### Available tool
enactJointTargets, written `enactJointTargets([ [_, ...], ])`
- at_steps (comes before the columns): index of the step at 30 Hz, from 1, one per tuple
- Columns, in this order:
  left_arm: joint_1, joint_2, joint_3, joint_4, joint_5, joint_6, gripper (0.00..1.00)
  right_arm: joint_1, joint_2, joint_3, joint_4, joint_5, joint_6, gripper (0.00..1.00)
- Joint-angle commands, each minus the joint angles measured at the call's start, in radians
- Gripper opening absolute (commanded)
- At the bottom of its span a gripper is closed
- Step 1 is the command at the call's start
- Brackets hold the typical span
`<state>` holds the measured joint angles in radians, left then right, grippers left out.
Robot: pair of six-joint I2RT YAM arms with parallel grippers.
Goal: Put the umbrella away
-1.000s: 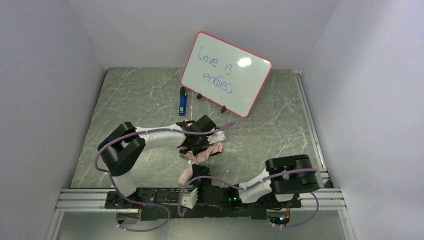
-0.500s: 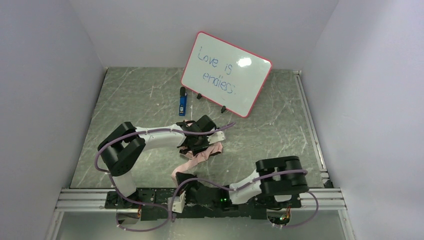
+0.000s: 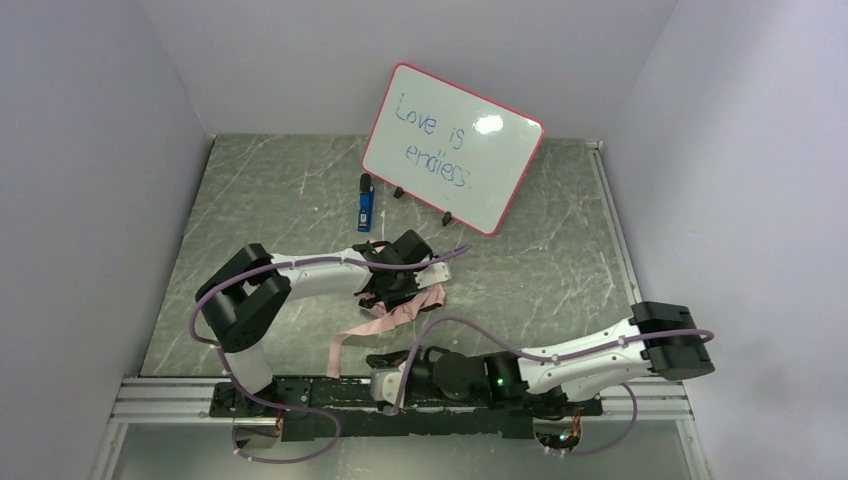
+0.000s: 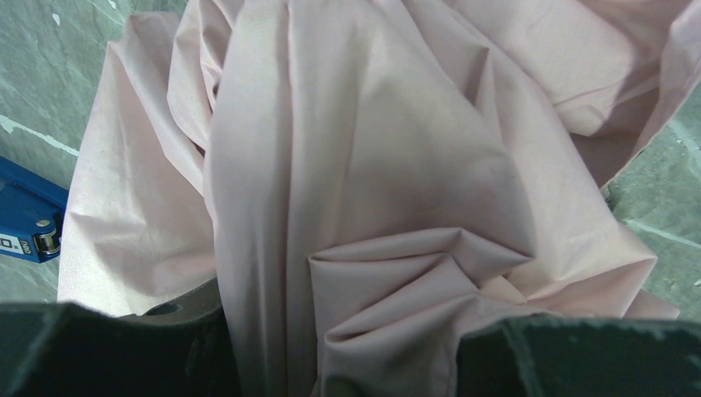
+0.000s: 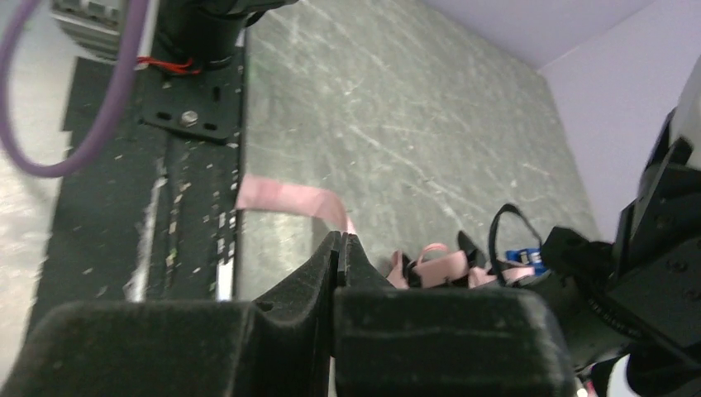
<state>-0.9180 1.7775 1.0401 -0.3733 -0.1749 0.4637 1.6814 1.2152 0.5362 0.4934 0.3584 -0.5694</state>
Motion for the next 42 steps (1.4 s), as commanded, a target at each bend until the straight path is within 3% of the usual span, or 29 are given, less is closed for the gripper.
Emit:
enactJointTargets([
  [1,0.019,0.109,-0.066,-0.055,-0.021,0.022,0.05,0.045,-0.086,-0.029,-0.252,-0.089,0.156,0.0],
  [4,0.019,0.111,-0.063,-0.055,-0.023,0.02,0.05,0.045,-0.122,-0.068,-0.25,-0.071,0.19,0.08],
  [6,0.02,0.113,-0.059,-0.059,-0.023,0.019,0.05,0.046,-0.124,-0.086,-0.223,-0.051,0.202,0.27],
  [8,0.019,0.112,-0.058,-0.061,-0.022,0.018,0.05,0.048,-0.101,-0.083,-0.197,-0.028,0.197,0.56],
  [9,0.02,0.112,-0.059,-0.061,-0.021,0.018,0.05,0.047,-0.082,-0.08,-0.184,-0.016,0.182,0.65],
  [11,0.019,0.109,-0.058,-0.063,-0.022,0.018,0.05,0.049,-0.028,-0.071,-0.146,0.026,0.128,0.72],
  [17,0.02,0.102,-0.06,-0.066,-0.018,0.018,0.05,0.041,0.221,0.004,-0.003,0.18,-0.1,0.77],
  [25,0.02,0.097,-0.06,-0.069,-0.015,0.016,0.05,-0.008,0.48,0.103,0.167,0.256,-0.305,0.77],
  [36,0.019,0.086,-0.064,-0.069,-0.015,0.018,0.05,-0.119,0.712,0.25,0.209,0.22,-0.44,0.75],
  [42,0.02,0.083,-0.066,-0.07,-0.02,0.02,0.05,-0.181,0.75,0.297,0.177,0.167,-0.447,0.65],
])
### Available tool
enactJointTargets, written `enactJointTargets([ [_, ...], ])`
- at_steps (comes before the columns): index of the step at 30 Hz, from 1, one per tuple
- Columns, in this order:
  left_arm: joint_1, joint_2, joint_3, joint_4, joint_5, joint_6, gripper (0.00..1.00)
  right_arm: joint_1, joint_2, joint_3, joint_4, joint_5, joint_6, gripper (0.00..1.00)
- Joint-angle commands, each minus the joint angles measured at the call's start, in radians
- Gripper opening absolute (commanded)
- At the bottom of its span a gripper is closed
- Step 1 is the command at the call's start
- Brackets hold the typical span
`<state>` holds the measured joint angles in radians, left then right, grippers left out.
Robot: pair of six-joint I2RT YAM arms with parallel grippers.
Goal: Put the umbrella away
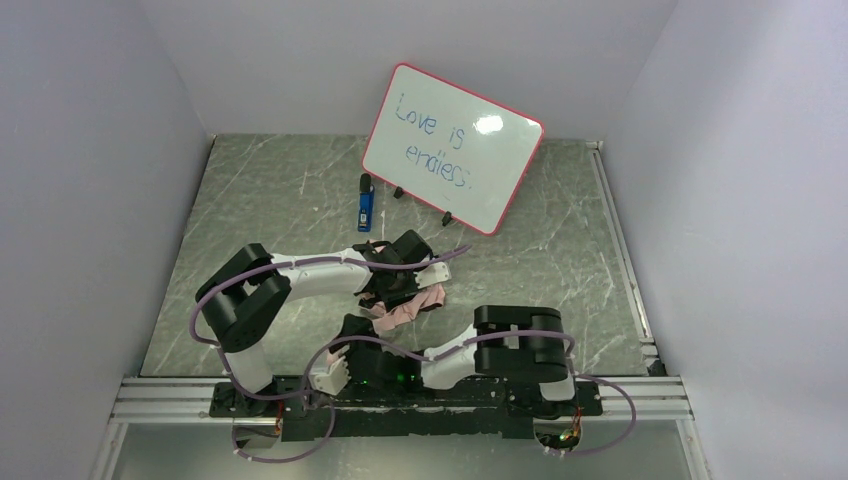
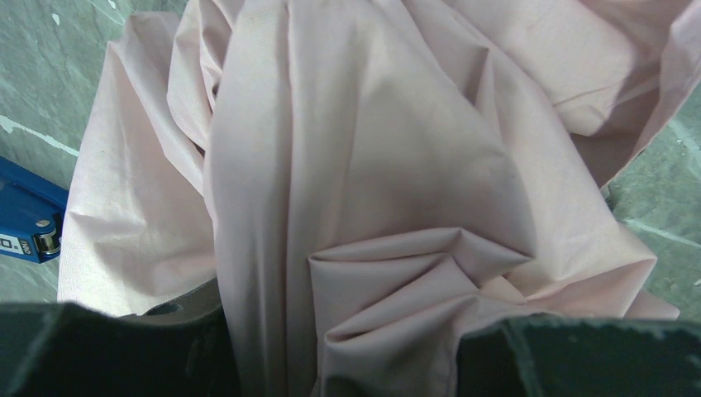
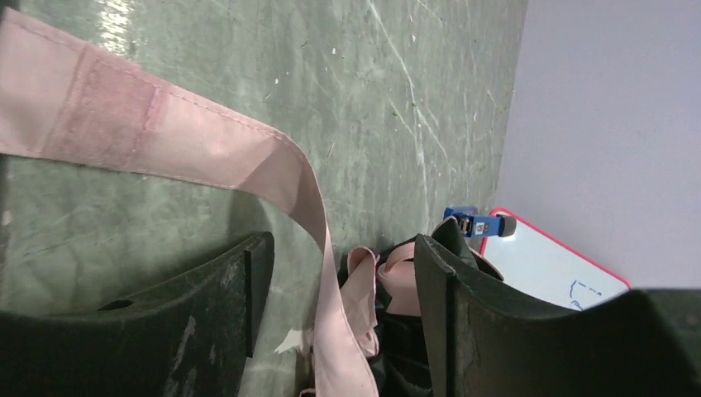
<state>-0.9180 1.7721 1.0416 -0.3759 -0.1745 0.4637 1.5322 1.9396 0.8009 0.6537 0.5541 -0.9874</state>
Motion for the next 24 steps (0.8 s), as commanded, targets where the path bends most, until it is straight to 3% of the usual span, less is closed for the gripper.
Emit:
enactJointTargets([
  [1,0.02,0.088,-0.068,-0.067,-0.021,0.019,0.05,-0.04,0.03,0.034,0.02,-0.036,-0.036,0.63],
  [8,0.019,0.083,-0.07,-0.066,-0.022,0.019,0.05,-0.07,0.06,0.083,-0.022,-0.075,-0.028,0.35],
  [14,0.019,0.075,-0.077,-0.062,-0.026,0.019,0.05,-0.069,0.0,0.069,-0.005,-0.074,0.035,0.02],
  [24,0.02,0.079,-0.077,-0.061,-0.027,0.018,0.05,-0.043,-0.272,-0.039,-0.037,-0.078,0.313,0.0],
])
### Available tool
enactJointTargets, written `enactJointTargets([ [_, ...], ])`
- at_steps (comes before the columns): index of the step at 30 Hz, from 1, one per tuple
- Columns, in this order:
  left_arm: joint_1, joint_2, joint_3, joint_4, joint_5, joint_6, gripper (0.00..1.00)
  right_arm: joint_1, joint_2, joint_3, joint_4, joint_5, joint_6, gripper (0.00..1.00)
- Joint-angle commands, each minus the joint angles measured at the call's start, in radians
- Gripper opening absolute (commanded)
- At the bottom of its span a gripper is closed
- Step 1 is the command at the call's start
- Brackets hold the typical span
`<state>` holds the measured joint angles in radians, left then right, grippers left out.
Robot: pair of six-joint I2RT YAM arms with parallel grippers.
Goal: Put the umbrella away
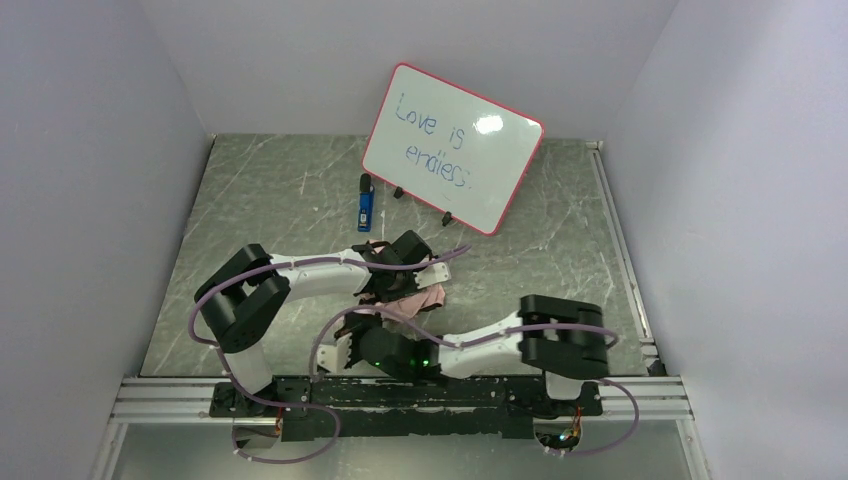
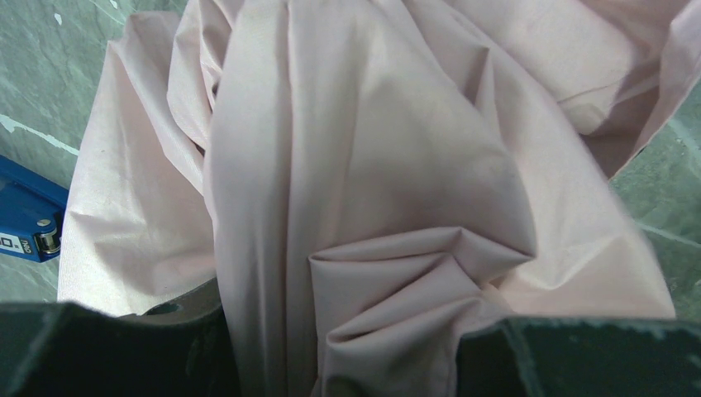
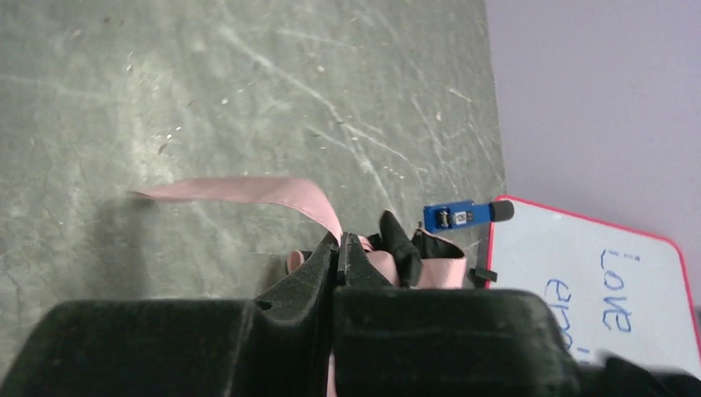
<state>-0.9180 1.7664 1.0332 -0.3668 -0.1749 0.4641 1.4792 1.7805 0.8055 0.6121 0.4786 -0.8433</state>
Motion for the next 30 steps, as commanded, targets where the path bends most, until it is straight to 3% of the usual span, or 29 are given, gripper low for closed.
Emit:
enactJointTargets([
  [1,0.021,0.084,-0.068,-0.069,-0.026,0.018,0.05,0.01,-0.145,-0.057,-0.006,0.0,0.215,0.0],
  [9,0.021,0.081,-0.072,-0.064,-0.029,0.016,0.05,0.046,-0.386,-0.193,-0.132,0.041,0.487,0.0],
  [16,0.021,0.088,-0.067,-0.069,-0.028,0.016,0.05,0.086,-0.56,-0.267,-0.284,0.207,0.802,0.0],
  [22,0.021,0.091,-0.064,-0.07,-0.029,0.016,0.05,0.128,-0.592,-0.273,-0.451,0.382,1.18,0.0],
  [30,0.02,0.088,-0.064,-0.072,-0.027,0.018,0.05,0.219,-0.509,-0.253,-0.773,0.529,1.771,0.0],
])
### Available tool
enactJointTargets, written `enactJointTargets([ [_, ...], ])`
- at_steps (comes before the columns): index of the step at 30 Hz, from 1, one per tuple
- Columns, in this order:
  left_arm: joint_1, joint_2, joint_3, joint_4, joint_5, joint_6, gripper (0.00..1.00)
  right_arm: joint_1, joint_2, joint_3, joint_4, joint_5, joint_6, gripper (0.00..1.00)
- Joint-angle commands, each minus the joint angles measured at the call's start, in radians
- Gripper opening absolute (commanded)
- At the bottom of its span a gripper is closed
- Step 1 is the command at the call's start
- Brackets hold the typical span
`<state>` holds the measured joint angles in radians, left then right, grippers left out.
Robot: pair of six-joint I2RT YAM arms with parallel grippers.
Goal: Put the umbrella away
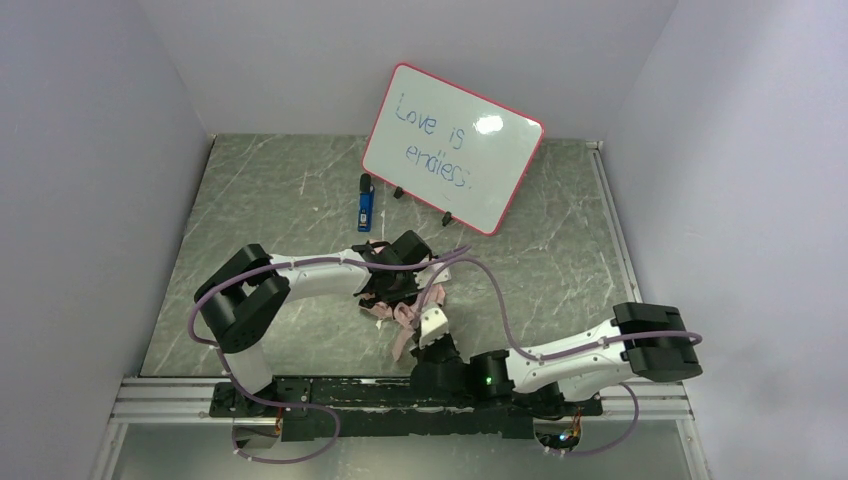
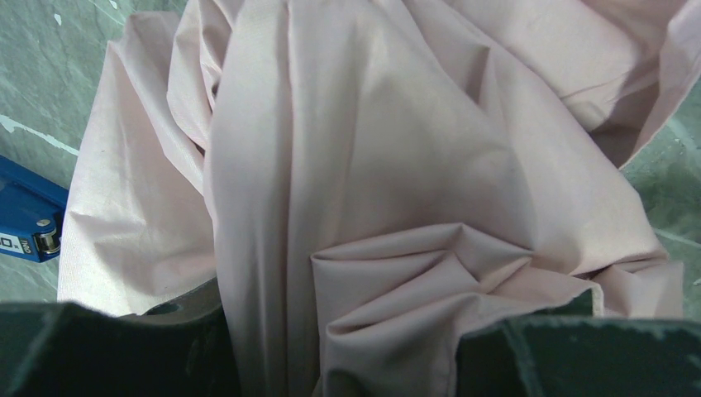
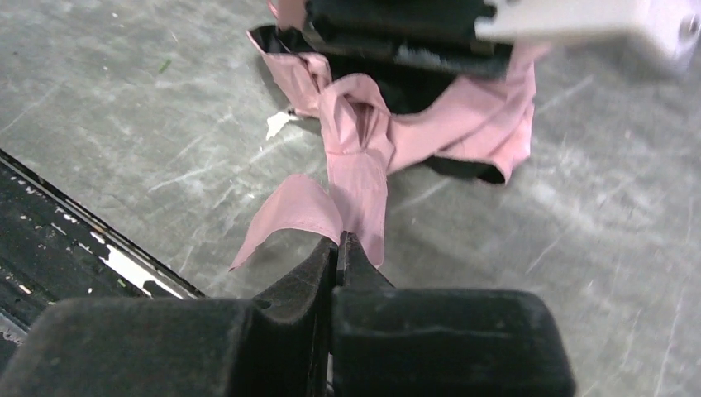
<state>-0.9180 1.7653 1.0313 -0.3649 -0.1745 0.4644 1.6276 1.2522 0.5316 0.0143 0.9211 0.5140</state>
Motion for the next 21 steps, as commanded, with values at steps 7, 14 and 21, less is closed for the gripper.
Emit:
enactJointTargets([
  [7,0.021,0.098,-0.057,-0.078,-0.027,0.016,0.05,0.109,0.062,-0.013,-0.341,0.074,0.779,0.04],
  [14,0.02,0.102,-0.057,-0.078,-0.026,0.016,0.05,0.118,0.086,-0.005,-0.485,0.053,0.927,0.13],
  [21,0.02,0.102,-0.057,-0.078,-0.028,0.016,0.05,0.127,0.052,-0.03,-0.524,0.035,0.991,0.23],
])
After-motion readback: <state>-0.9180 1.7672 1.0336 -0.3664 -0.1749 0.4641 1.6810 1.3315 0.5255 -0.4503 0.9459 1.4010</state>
